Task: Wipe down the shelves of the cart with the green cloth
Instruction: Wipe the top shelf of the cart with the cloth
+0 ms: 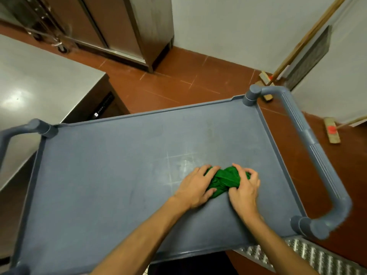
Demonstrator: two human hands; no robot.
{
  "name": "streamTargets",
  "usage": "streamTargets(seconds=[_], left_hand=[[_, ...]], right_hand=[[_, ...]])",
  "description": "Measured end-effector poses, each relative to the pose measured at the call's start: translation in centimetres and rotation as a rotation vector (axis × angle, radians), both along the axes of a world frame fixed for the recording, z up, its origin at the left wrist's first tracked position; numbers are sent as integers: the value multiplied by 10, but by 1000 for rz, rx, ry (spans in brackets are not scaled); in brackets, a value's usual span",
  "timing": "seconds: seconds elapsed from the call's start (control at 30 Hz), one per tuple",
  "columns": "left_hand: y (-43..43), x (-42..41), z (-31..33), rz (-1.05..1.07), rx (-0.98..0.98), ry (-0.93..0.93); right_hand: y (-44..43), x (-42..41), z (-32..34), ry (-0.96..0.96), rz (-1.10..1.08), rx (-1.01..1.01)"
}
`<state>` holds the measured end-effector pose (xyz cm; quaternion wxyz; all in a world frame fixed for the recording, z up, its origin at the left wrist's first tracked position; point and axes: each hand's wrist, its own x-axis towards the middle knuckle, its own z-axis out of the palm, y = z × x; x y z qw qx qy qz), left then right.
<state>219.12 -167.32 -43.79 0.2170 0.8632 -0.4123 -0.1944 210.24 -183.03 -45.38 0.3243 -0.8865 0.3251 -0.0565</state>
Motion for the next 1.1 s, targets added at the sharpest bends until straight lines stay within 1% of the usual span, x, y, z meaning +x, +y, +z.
streamTargets(seconds=[0.2,0.37,0.53,0.63,0.73,0.8,0.93,1.1], left_hand=[[45,1,3,146,15,36],[104,-6,-3,275,14,75],[169,-20,-1,424,2,120],[204,-31,4,518,-4,132],[240,-43,7,617,31,137],[268,-53,8,639,61,121],[330,-85,6,727,112,87],[392,-105,-8,810,211,-89]], right_hand=[[41,17,0,26,63,8],[93,28,2,49,173,39],[149,31,3,51,346,93],[180,30,6,57,474,176],[215,28,12,65,580,266],[241,26,14,75,632,279],[290,27,18,95,699,234],[336,22,16,72,882,50]])
